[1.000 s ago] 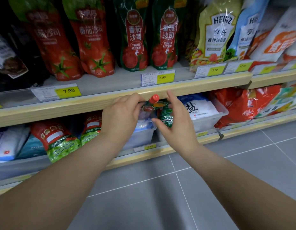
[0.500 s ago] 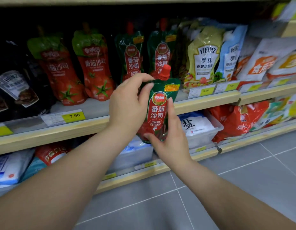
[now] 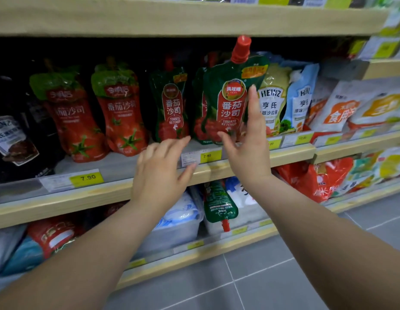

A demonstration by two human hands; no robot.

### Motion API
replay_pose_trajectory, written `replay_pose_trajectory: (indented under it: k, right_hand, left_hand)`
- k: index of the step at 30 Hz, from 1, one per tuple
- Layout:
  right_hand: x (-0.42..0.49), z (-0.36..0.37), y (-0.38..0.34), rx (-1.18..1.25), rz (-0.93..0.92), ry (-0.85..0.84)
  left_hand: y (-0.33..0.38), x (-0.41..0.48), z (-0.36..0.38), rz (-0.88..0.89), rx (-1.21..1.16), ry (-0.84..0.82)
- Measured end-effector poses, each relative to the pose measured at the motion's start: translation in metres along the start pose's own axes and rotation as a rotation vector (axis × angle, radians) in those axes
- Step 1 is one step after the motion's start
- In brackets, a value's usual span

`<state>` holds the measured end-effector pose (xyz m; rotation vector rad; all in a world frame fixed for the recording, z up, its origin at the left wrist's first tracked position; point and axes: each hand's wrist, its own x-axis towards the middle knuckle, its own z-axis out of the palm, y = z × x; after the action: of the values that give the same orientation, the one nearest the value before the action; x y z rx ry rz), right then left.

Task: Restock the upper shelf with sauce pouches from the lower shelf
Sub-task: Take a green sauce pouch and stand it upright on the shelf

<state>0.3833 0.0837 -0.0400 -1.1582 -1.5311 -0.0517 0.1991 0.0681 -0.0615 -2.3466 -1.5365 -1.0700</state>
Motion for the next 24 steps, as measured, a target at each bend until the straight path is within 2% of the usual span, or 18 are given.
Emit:
replay_pose_trajectory:
  k: [5,13,18,24]
  right_hand:
    - [0.005,0.014,0.012,-0.013,0.057,-0.052]
    - [0.005,0.017,0.019,-0.173,0.095,-0.106]
    - [0.010,0.015,0.026,-0.134,0.243,-0.117]
    - [0.010,0.014,0.027,-0.167,0.236,-0.138]
  left_hand:
    - [-0.013,-0.010,0.020,0.022,0.153,0.012]
    - [-0.019,-0.011,0.026,0.068,0.189,0.063]
    - [-0.019,-0.011,0.026,0.079,0.183,0.076]
    - [-0.016,-0.013,0.023,0.083,0.174,0.047]
